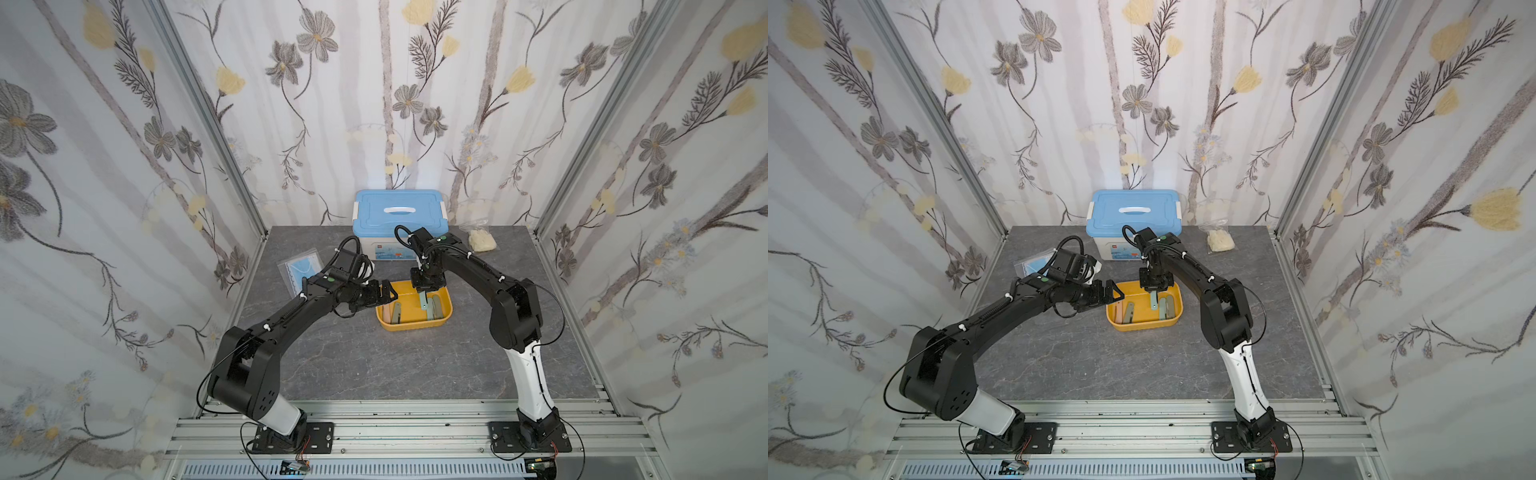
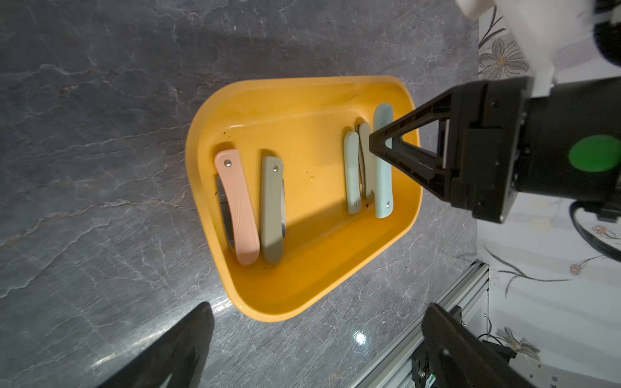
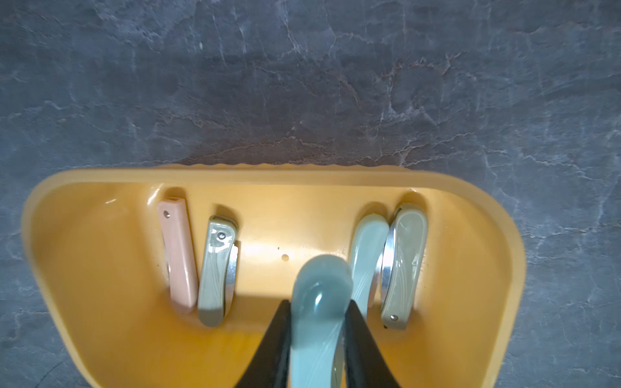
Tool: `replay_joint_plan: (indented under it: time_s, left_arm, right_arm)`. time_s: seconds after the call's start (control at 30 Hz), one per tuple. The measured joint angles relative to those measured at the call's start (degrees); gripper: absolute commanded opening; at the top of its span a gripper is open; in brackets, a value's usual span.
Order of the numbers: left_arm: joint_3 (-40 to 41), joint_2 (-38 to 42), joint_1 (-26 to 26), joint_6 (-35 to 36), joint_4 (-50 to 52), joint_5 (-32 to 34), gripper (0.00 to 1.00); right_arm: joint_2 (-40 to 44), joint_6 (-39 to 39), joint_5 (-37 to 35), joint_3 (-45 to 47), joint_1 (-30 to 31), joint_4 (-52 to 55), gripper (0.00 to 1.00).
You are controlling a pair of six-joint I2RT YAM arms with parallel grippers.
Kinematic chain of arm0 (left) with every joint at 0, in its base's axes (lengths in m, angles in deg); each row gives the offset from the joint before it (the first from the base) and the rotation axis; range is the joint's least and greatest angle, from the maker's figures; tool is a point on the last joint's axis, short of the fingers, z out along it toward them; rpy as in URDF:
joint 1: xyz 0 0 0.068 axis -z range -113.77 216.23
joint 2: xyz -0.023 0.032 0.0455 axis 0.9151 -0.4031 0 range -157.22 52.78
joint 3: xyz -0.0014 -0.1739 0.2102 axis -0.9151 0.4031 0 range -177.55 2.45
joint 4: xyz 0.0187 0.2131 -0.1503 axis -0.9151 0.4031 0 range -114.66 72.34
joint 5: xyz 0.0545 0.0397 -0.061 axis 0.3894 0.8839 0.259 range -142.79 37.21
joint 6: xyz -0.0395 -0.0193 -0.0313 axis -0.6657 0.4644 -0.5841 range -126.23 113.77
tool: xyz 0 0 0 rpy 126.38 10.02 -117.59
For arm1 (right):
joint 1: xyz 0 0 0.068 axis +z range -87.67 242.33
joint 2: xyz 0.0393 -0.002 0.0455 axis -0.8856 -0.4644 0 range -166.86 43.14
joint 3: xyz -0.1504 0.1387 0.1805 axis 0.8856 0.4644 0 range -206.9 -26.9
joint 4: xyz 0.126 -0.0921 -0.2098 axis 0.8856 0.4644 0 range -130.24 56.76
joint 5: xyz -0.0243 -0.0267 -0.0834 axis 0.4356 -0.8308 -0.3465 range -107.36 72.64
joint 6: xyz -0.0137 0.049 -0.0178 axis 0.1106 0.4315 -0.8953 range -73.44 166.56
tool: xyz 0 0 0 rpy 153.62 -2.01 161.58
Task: Take the fruit knife out of the storage box
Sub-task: Pick up the fruit knife from the storage box, then place the fruit knife at the center of the board.
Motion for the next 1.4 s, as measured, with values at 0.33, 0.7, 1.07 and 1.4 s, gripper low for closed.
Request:
replay_joint_plan:
  time_s: [0.33, 0.7, 1.07, 1.4]
  left_arm:
    - [-12.7, -9.7, 4.37, 0.02, -0.2, -0.5, 1.0]
    - [-25.92, -20.31, 9.03, -0.02, 0.09, -1.55, 1.0]
    - [-28.96, -26.45, 14.21, -1.42, 0.42, -1.9, 1.0]
    - [-28.94, -27.36, 14.32, -2.36, 0.44, -1.92, 1.0]
  right_arm:
    - [6.19, -2.78, -1.42, -0.55, -5.9, 3.32, 0.19]
    - [7.37, -5.14, -3.82, 5.38, -15.87, 5.77, 0.18]
    - [-2.19, -6.4, -3.72, 6.86, -19.65, 4.33, 0.27]
    - [-8.07, -6.88, -1.03, 5.14, -20.26, 3.26, 0.33]
